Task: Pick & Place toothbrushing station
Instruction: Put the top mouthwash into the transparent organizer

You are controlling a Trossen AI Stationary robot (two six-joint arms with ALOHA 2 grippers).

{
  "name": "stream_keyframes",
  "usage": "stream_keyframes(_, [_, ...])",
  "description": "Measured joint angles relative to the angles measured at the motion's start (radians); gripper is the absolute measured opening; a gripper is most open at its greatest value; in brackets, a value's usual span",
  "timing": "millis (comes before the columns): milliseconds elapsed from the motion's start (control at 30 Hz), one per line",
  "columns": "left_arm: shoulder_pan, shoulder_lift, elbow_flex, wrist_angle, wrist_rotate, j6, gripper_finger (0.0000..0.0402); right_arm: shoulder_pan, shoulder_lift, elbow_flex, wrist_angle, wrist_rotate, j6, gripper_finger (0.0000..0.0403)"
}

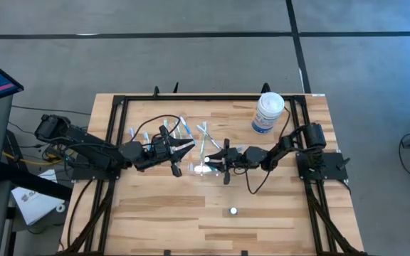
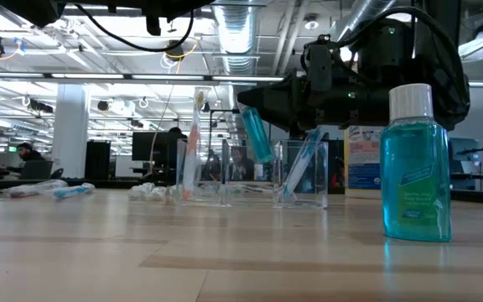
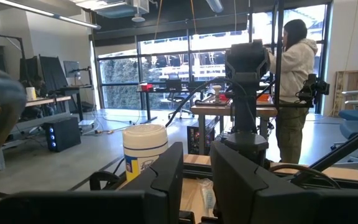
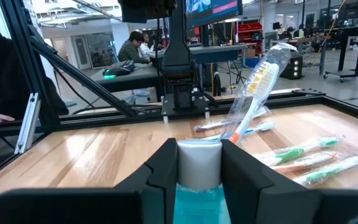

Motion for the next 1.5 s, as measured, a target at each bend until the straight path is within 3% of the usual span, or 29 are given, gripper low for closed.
stream_keyframes(567, [0.0,0.0,0.0,0.0,0.0,0.0,0.0076,-0.013,0.026,0.022,-0.026,0.003,-0.013,0.0092])
stream_keyframes(800, [0.0,0.0,0.0,0.0,0.0,0.0,0.0076,-0.018,0.095,0.039,0.083,0.0,-0.01,0.0085])
stream_keyframes(1500, [0.0,0.0,0.0,0.0,0.0,0.0,0.0076,-0.017,0.096,0.039,0.02,0.0,-0.002,0.0094])
